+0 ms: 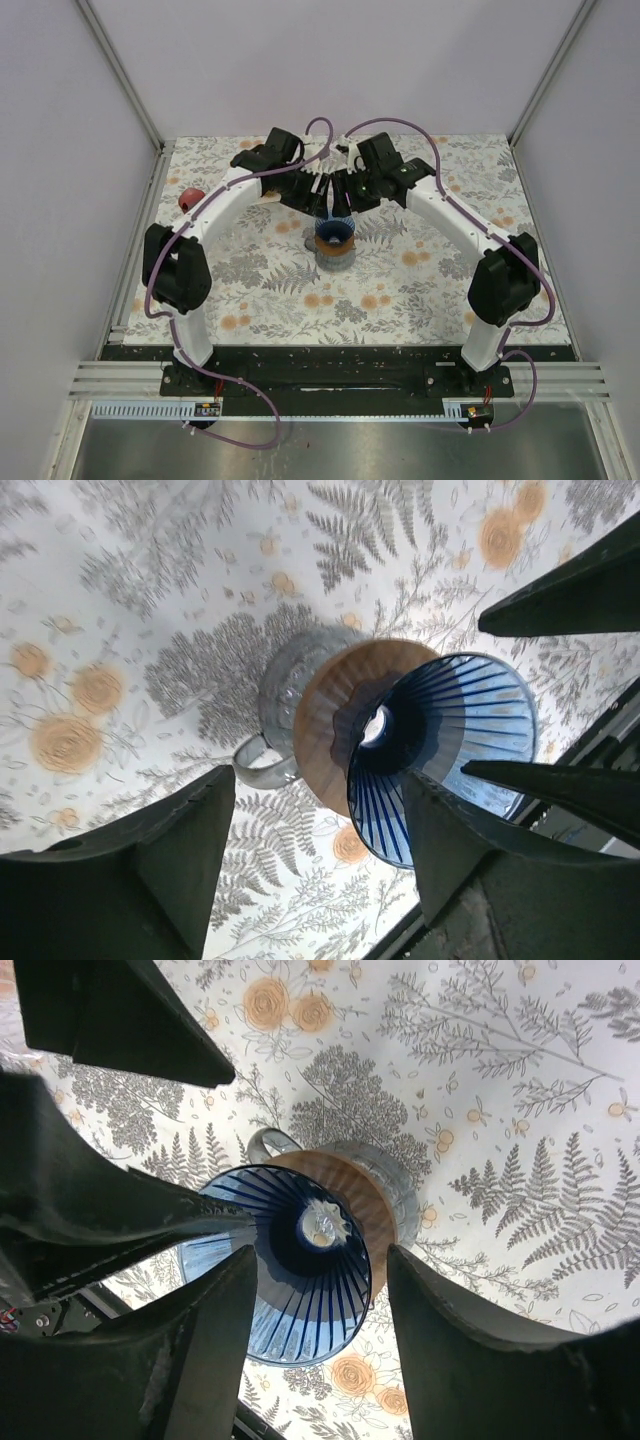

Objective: Place the coffee filter in the dripper

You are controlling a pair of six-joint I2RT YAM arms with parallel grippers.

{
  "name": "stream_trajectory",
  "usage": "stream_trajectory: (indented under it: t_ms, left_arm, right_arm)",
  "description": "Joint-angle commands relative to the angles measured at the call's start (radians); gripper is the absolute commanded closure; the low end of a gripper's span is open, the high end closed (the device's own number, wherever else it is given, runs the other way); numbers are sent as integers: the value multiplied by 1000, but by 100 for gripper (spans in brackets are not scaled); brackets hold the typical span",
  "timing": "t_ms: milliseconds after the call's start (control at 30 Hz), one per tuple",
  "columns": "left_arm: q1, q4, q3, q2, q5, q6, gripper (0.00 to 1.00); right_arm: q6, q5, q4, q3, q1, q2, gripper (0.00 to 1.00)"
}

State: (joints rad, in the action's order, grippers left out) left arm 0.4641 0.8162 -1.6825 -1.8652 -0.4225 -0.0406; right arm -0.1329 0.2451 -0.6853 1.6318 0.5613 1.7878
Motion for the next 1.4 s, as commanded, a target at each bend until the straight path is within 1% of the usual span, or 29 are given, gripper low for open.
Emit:
stream_trajectory:
  t_ms: [0,100,167,233,267,333,367,433,567,733,867,1000,1067,1367]
  left_arm:
    - [-41,-5,-114,74,-16,34,27]
    - [-93,30,-169,70,-33,77,24]
    - [-133,81,-213,52,-22,154,22]
    - [-157,101,-241,32,115,250,22]
    - [-157,97,-237,25,231,305,22]
    - [-157,34,-182,24,455,434,22]
    - [-156,-3,-148,27,508,462,22]
    - [-156,-69,-96,23,614,572,22]
    - [-153,-190,6,0,737,714,25]
    - [-133,-362,139,-49,850,867,25]
    - [-130,-422,139,-115,883,897,25]
    - [-130,-532,142,-167,944,932,33]
    - [-130,-574,141,-189,955,941,35]
    - [-134,-650,144,-258,955,979,42]
  right_arm:
    - [44,-23,-20,80,3,-24,36]
    - [68,-36,-42,100,5,-39,34]
    - [88,-52,-45,94,3,-65,33]
    - [111,-70,-45,80,2,-96,31]
    - [124,-79,-43,71,2,-111,31]
    - [157,-101,-37,47,0,-143,29]
    - [162,-107,-31,33,0,-154,28]
    - [173,-109,-19,10,-1,-179,28]
    - [180,-107,-10,-15,-3,-195,27]
    - [185,-109,0,-39,-5,-202,26]
    - [193,-107,-2,-41,-6,-205,25]
    - [205,-106,-2,-55,-8,-222,25]
    - [208,-106,-2,-61,-8,-228,24]
    - [214,-101,-2,-67,-8,-242,24]
